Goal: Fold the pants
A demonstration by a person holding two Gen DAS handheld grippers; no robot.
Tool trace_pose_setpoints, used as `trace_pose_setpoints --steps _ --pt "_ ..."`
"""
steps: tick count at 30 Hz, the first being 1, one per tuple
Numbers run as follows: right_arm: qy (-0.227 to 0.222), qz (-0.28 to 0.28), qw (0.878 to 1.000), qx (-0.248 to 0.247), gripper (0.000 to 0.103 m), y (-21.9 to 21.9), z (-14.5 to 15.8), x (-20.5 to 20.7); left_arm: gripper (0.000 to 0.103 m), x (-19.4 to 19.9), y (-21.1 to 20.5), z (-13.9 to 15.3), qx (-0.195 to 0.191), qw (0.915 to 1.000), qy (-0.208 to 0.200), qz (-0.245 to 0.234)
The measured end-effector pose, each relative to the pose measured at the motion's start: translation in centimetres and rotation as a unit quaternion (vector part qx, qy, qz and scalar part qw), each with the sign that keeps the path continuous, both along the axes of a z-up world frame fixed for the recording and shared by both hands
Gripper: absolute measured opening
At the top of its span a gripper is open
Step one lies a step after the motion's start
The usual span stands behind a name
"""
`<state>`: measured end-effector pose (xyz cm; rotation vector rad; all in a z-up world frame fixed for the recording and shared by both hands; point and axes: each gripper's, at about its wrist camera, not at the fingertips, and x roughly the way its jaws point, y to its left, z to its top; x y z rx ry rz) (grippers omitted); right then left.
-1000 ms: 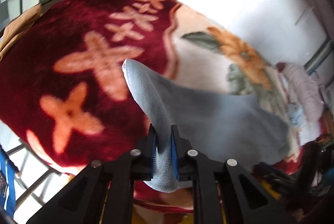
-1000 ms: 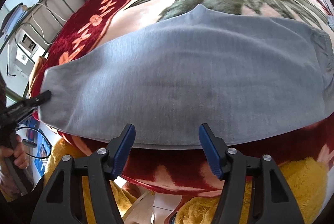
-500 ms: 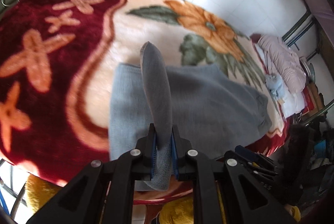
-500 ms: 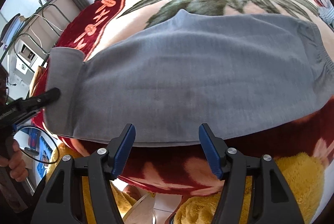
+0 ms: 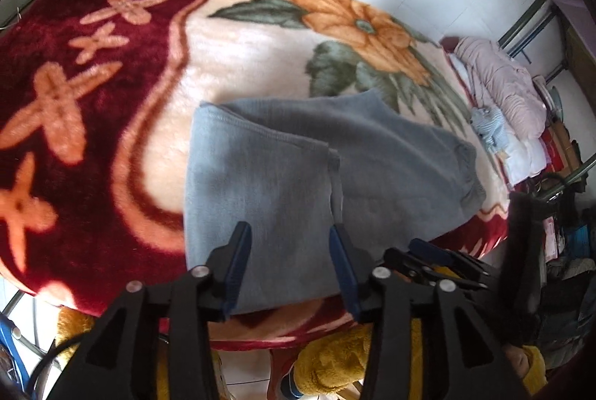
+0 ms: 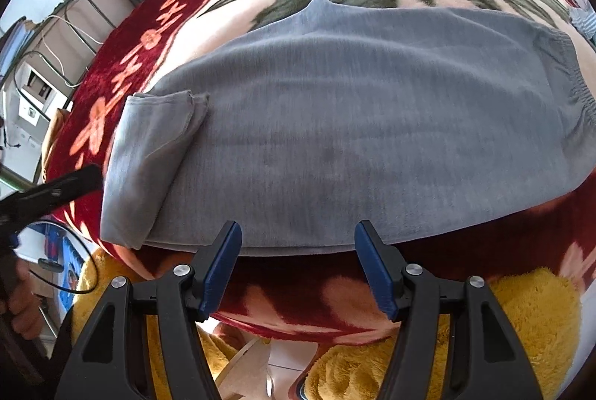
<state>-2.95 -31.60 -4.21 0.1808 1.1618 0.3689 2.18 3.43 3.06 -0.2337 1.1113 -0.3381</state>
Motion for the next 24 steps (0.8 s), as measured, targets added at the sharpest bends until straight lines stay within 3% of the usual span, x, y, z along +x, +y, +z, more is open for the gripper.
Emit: trace_pose_setpoints --steps 6,9,14,24 --pt "0.002 0.001 1.000 0.005 0.066 0.6 0.8 0.3 0.049 -1.3 3.1 2.2 -0.011 0.9991 -0.027 0.032" --pt "0.006 0.008 1.000 0.028 0.066 1.1 1.3 0.7 0.049 -1.4 4.8 2.3 0.009 0.9978 -0.037 0.054" --pt "0.026 0.035 0.997 0.063 0.066 3.2 1.6 1.7 0.049 -1.3 6.6 0.0 0.043 0.9950 -0.018 0.088" --pt "0.040 0.090 0.994 0.053 0.066 9.3 0.6 3.1 0.049 -0.8 6.9 -3.7 0.049 0.9942 0.025 0.092"
